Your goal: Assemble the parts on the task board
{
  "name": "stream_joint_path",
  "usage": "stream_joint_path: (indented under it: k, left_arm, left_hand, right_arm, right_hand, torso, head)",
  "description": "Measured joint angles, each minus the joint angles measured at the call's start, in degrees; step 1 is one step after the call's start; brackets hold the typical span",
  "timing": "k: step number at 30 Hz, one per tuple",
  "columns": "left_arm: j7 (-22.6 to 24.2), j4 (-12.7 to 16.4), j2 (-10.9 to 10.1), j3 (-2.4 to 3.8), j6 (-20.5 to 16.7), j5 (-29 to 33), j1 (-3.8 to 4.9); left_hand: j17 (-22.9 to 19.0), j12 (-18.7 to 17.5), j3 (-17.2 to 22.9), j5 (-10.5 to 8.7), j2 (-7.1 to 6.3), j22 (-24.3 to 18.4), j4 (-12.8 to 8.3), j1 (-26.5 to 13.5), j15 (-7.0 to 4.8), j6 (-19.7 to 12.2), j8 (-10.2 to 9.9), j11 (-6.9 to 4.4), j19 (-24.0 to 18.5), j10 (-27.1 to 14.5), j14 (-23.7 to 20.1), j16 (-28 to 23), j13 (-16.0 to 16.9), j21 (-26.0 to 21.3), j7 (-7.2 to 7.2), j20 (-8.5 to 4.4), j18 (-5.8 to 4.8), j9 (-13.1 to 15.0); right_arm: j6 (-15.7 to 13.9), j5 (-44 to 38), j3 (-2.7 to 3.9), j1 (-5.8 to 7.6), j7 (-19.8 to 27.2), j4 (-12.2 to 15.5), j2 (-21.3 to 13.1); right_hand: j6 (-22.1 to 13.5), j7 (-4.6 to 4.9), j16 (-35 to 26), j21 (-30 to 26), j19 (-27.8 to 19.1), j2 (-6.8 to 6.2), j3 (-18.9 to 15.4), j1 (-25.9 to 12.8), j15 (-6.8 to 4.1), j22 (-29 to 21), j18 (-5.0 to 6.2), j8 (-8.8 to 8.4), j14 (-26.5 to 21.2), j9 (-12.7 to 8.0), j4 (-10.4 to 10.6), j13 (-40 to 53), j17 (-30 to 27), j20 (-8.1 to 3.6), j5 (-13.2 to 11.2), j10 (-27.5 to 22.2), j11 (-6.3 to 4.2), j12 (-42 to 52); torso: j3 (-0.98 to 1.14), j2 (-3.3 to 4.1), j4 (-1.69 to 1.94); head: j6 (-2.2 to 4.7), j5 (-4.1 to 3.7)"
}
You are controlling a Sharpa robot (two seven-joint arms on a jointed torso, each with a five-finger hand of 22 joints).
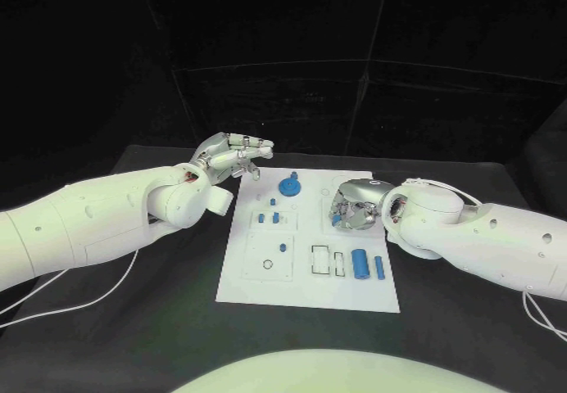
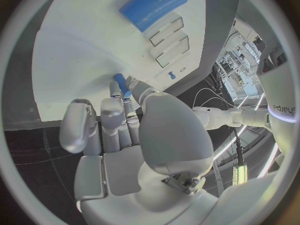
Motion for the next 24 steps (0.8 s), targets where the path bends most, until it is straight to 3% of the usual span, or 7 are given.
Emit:
stream_joint_path:
  k: [9,16,24]
  left_arm:
    - [0.0,-0.1,0.0,0.0,0.0,0.0,0.0]
    - [-0.1,-0.2,0.1,0.0,0.1,0.0,0.0]
    - [-0.1,-0.5,0.4,0.0,0.2,0.0,0.0]
  left_hand:
    - [0.0,0.0,0.0,0.0,0.0,0.0,0.0,0.0,0.0,0.0,0.0,0.0,0.0,0.0,0.0,0.0,0.0,0.0,0.0,0.0,0.0,0.0]
    - [0.0,0.0,0.0,0.0,0.0,0.0,0.0,0.0,0.0,0.0,0.0,0.0,0.0,0.0,0.0,0.0,0.0,0.0,0.0,0.0,0.0,0.0]
    - [0.0,0.0,0.0,0.0,0.0,0.0,0.0,0.0,0.0,0.0,0.0,0.0,0.0,0.0,0.0,0.0,0.0,0.0,0.0,0.0,0.0,0.0]
  right_arm:
    - [-5.7,0.3,-0.06,-0.14,0.4,1.9,-2.0]
    - [-9.5,2.4,0.15,0.16,1.5,6.2,-5.1]
    - [-11.4,7.9,0.19,0.32,3.0,8.7,-3.2]
  right_hand:
    - [1.1,-0.37,0.4,0.5,0.2,0.15,1.5,0.0,-0.42,0.9,0.0,0.65,0.0,0.0,0.0,0.0,0.8,-0.2,-0.6,1.1,-0.49,0.0]
    - [1.1,-0.37,0.5,0.7,0.4,0.17,2.2,0.0,-0.42,1.1,0.0,0.65,0.0,0.0,-0.2,0.0,0.8,-0.4,-0.7,1.5,-0.49,-0.3]
    - [1.1,-0.39,0.7,0.8,0.4,0.17,3.0,0.0,-0.41,1.1,0.0,0.64,0.0,0.0,-0.6,0.0,0.7,-0.4,-0.5,1.5,-0.49,-0.7]
  torso:
    - [0.01,-0.01,-0.01]
    - [-0.08,-0.12,-0.1]
    - [-0.09,-0.1,-0.02]
  head:
    - [-0.12,-0.09]
    - [0.25,-0.3]
    - [0.65,-0.58]
